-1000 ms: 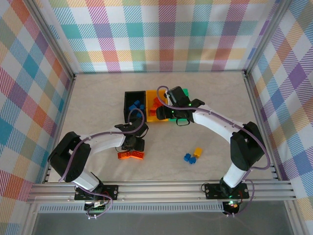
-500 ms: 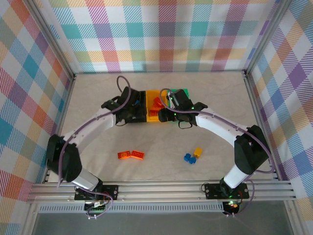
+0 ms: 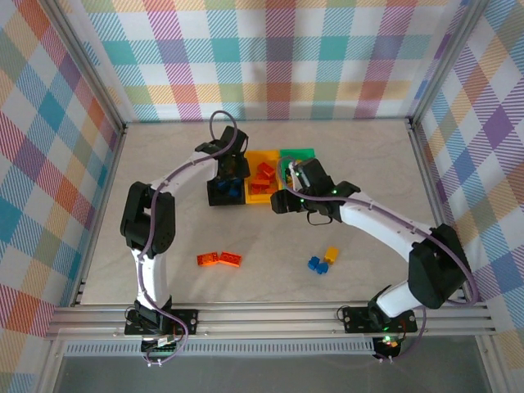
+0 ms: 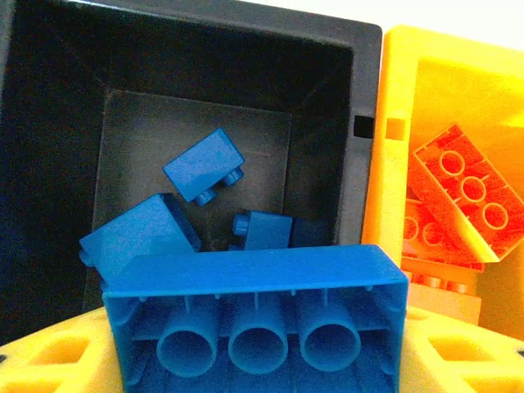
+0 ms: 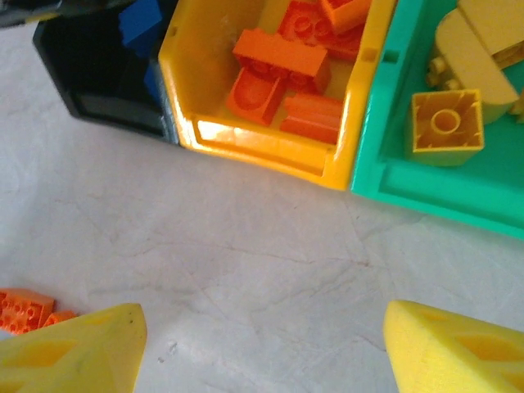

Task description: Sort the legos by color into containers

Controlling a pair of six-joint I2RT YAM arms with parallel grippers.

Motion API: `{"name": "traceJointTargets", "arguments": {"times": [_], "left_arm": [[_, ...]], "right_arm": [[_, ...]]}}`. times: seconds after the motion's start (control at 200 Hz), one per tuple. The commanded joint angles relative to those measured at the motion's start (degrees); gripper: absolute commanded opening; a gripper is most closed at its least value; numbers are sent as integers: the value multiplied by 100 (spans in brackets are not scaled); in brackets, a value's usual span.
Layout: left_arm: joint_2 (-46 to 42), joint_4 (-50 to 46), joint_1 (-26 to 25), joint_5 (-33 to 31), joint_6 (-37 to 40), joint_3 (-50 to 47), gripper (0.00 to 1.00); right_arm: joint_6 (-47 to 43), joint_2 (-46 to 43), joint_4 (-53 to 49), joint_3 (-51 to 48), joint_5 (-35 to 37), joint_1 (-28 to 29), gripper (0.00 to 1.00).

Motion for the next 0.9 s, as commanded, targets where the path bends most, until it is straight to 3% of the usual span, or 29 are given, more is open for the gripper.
{"name": "traceJointTargets", "arguments": {"times": [0.0, 0.105, 0.345, 0.575, 0.895], "left_arm": [[37, -212, 78, -6, -64, 190, 75], [-142, -187, 78, 85, -96, 135, 87], [-1397, 136, 73, 526, -316, -532, 100], [-3193, 65, 112, 325, -443, -1920, 100], [-5122, -321, 545, 277, -590, -3388, 100]], "right_arm": [[-309, -123, 232, -168, -417, 204, 76], [-510, -52, 246, -179, -488, 545, 77], [-753, 570, 340, 173, -622, 1359, 78], [-1154, 1646, 94, 887, -597, 2040, 85], [-1554, 2658, -259, 1580, -358, 2636, 82]]}}
